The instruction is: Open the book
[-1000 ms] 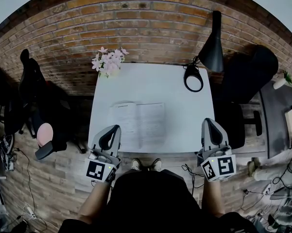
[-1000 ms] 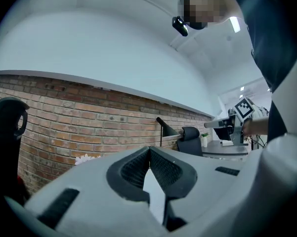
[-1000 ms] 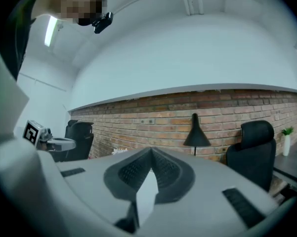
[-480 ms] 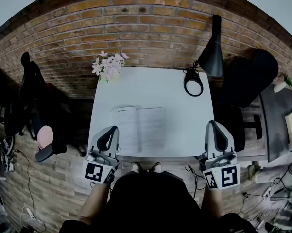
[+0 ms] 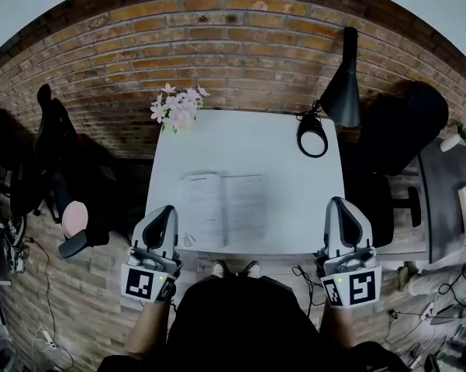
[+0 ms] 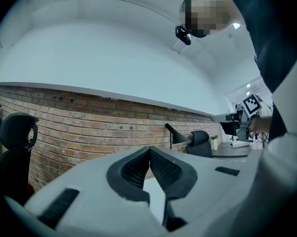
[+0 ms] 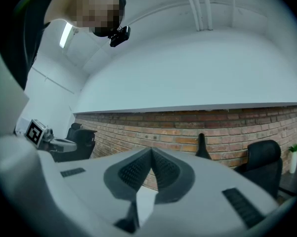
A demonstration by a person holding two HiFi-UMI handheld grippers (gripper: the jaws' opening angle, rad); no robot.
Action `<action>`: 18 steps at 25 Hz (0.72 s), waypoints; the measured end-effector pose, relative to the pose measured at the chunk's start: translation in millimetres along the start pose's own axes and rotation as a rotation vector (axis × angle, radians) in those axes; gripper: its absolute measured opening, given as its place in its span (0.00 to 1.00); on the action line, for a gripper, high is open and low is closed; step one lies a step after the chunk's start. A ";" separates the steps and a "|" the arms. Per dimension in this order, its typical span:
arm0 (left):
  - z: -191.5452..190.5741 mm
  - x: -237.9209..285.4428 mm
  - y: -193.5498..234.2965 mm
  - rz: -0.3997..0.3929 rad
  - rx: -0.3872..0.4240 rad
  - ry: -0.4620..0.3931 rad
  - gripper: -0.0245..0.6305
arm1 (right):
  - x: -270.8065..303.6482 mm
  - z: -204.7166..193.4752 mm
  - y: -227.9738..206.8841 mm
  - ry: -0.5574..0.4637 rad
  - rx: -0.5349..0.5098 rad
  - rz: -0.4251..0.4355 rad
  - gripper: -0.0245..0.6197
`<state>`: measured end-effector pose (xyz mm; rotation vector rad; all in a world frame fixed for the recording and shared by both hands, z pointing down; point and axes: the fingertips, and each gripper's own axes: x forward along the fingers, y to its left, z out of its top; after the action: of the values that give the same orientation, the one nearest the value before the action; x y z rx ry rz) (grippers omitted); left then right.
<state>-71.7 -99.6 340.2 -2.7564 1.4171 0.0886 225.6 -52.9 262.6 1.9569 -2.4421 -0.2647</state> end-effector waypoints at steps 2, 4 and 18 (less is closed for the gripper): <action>11.7 -1.0 2.2 -0.003 0.009 -0.036 0.07 | -0.1 -0.7 -0.3 0.004 0.002 -0.003 0.06; 23.2 0.0 2.7 -0.014 0.020 -0.080 0.07 | -1.0 0.4 0.4 -0.001 0.000 -0.005 0.06; 21.5 -1.7 -1.7 -0.028 -0.003 -0.083 0.07 | -5.0 1.1 8.1 0.008 -0.009 0.004 0.06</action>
<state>-71.9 -95.9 318.8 -2.7398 1.3591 0.2018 218.7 -46.2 263.1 1.9459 -2.4349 -0.2669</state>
